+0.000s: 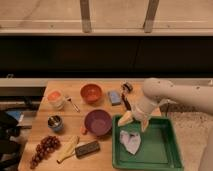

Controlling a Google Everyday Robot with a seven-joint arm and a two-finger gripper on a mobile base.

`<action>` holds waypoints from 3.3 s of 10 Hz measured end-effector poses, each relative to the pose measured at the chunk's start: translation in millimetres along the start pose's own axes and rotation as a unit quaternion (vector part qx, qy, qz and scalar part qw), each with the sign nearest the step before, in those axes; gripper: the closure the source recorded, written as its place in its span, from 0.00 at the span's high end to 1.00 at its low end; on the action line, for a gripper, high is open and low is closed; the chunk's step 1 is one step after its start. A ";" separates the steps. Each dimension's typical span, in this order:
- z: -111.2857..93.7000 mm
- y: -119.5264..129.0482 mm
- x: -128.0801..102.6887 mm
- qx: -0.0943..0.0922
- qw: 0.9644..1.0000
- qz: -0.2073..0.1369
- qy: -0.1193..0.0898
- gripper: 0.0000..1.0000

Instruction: Place banana in purple bowl

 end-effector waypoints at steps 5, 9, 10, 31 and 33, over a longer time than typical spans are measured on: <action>0.0 0.0 0.0 0.000 1.000 0.000 0.000 0.77; 0.0 0.0 0.0 0.000 1.000 0.000 0.000 0.77; 0.0 0.0 0.0 0.000 1.000 0.000 0.000 0.77; 40.3 221.4 39.1 0.039 0.974 -0.223 0.004 0.77; 72.6 272.2 68.8 0.092 0.957 -0.276 -0.010 0.77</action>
